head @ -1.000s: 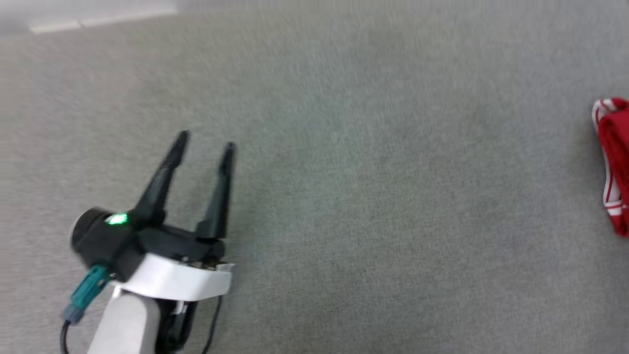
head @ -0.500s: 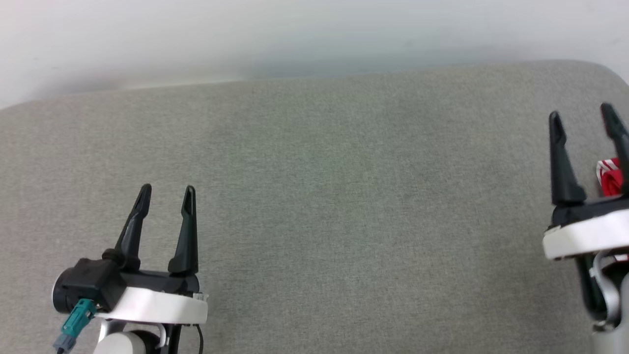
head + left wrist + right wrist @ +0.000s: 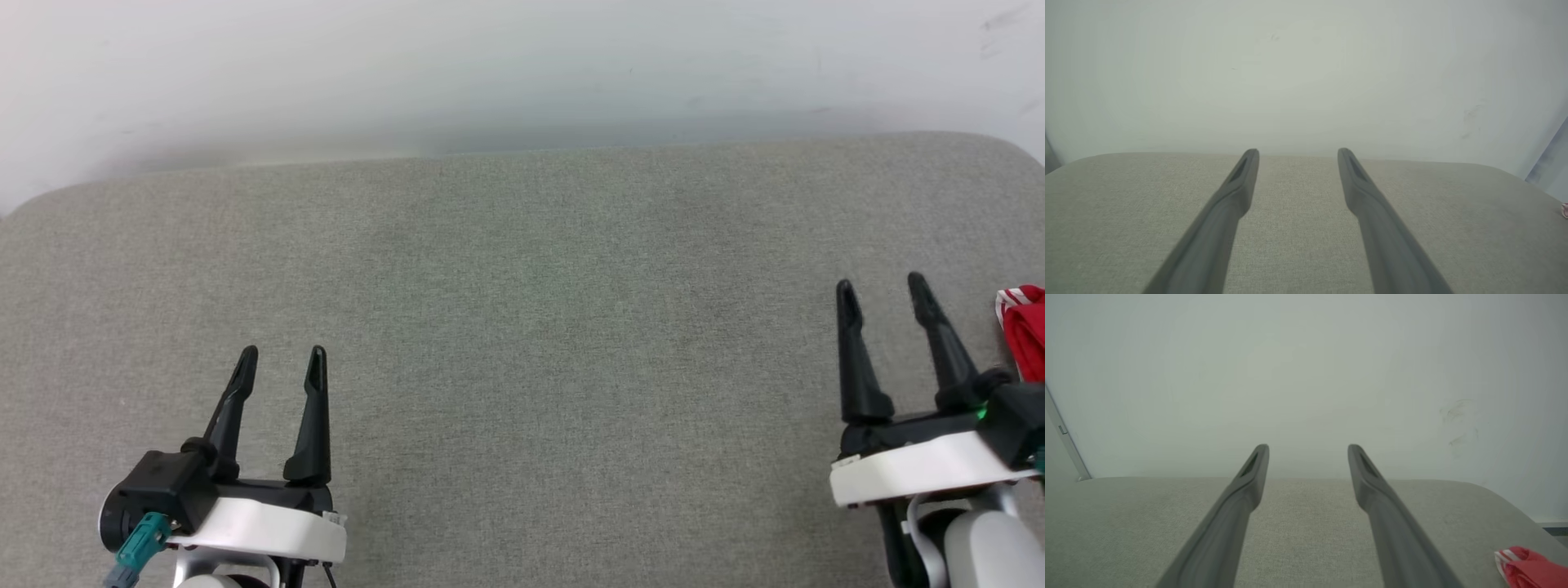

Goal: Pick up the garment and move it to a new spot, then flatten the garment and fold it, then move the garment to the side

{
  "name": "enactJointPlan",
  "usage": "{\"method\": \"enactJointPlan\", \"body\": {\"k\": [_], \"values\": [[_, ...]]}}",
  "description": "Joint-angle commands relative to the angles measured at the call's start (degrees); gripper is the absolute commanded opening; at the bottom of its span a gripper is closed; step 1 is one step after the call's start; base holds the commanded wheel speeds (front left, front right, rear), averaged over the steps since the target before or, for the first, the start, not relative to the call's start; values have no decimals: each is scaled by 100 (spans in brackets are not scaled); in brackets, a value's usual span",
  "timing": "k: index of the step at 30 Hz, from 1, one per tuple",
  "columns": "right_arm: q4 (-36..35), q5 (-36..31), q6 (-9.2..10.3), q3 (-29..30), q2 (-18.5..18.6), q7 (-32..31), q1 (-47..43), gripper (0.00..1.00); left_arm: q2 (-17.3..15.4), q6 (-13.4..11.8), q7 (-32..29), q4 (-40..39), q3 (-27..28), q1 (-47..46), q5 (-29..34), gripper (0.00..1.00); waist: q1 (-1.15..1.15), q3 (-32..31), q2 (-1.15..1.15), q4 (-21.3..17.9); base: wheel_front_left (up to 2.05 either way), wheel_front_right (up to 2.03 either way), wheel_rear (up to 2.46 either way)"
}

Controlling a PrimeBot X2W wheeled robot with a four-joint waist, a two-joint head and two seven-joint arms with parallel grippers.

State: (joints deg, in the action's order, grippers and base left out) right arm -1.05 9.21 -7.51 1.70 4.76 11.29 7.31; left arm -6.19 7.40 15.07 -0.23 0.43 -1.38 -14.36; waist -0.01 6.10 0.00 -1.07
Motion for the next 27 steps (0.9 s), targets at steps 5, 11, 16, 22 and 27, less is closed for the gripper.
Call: {"method": "enactJointPlan", "body": {"k": [5, 11, 16, 22, 27], "values": [[282, -4, 4, -125, -121, 218, -117, 100, 31, 8, 12, 53, -98, 76, -77, 100, 1, -24, 0, -35, 0, 0, 0], [408, 5, 4, -131, -182, 320, -78, 100, -57, 8, 12, -73, -180, 80, -75, 100, 1, -19, 0, -62, 0, 0, 0], [440, -35, 4, -151, -193, 351, -50, 100, -42, 8, 12, -109, -155, 104, -48, 100, 1, -12, 0, -75, 0, 0, 0], [431, -49, 4, -123, -199, 379, -46, 100, 10, 8, 12, -80, -119, 114, -9, 100, 1, -21, 0, -80, 0, 0, 0], [419, -10, 4, -150, -201, 387, -68, 100, 34, 9, 12, -63, -107, 146, 16, 100, 1, -44, 0, -82, 0, 0, 0]]}}
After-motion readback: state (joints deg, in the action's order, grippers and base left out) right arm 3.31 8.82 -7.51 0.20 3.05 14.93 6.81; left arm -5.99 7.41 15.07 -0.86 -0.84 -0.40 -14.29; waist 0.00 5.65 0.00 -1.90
